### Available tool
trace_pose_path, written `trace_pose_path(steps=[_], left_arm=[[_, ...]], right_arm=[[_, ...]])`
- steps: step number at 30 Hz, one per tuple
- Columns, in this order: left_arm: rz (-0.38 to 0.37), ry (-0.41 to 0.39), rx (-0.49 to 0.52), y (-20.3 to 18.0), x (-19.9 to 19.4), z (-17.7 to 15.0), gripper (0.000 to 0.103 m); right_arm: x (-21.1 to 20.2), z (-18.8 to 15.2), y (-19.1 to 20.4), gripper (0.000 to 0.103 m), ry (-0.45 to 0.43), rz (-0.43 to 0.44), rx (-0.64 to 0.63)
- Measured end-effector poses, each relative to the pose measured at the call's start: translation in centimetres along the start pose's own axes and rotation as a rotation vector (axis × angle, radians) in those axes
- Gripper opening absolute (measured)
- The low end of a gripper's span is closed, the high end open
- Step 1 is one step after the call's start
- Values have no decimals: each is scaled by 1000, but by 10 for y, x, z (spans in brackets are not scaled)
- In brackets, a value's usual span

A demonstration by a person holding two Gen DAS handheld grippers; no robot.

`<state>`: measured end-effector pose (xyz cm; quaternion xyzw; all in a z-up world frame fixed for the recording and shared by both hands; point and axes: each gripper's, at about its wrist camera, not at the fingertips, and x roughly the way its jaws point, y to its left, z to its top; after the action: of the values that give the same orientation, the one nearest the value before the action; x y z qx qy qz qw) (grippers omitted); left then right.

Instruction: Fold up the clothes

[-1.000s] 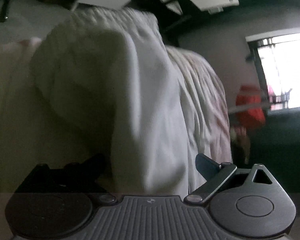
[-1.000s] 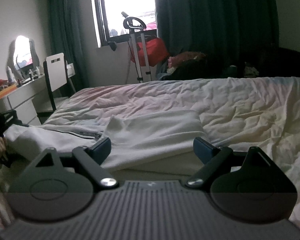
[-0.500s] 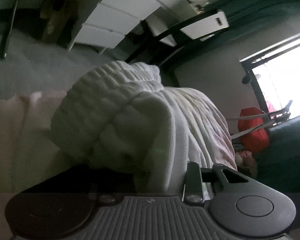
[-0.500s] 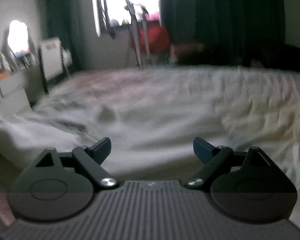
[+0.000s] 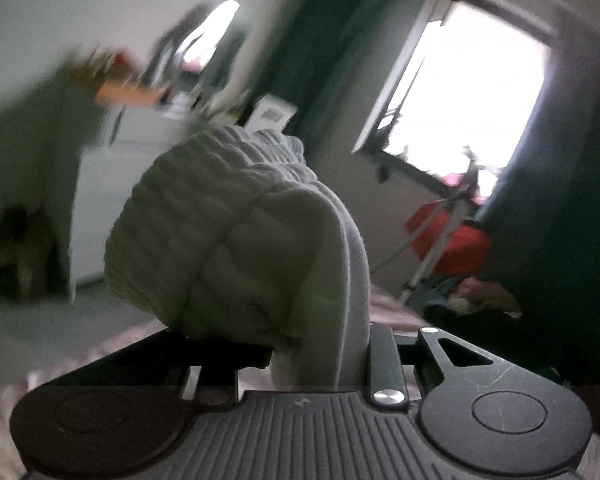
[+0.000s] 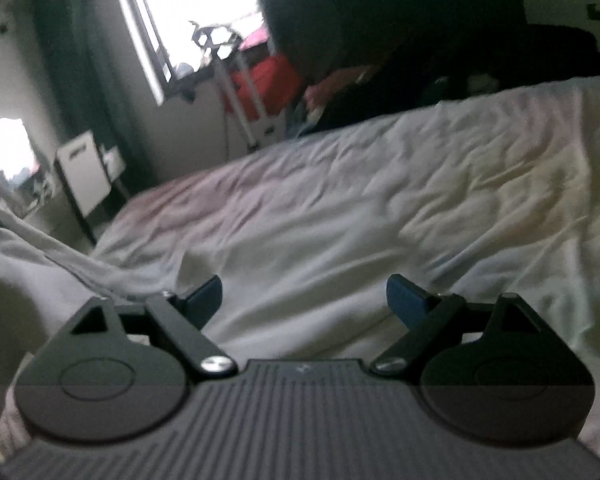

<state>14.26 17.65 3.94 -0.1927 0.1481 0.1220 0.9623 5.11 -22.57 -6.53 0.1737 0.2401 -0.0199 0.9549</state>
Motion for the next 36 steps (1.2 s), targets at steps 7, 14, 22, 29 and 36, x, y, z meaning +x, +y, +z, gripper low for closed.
trace_pose_path(steps=[7,14,22,29,36], left_arm=[[-83,-101,154,-145,-36,-15,28],[-203,-123,343,-279,-42,-100,27],[-322,54,654,-352,-24,-253,31],[-370,127,806,-354,-14,-294,82],[-491,180,920,-295,-26,-283,102]], right_arm=[[-41,31,-36,90,-120,-42,52],[-52,47,-83,91,-193,-117,152],[-45,45,-136,91,-193,-153,327],[-31,41,-122,91,-183,-131,260],[-32,37,-121,91,-170,-14,340]])
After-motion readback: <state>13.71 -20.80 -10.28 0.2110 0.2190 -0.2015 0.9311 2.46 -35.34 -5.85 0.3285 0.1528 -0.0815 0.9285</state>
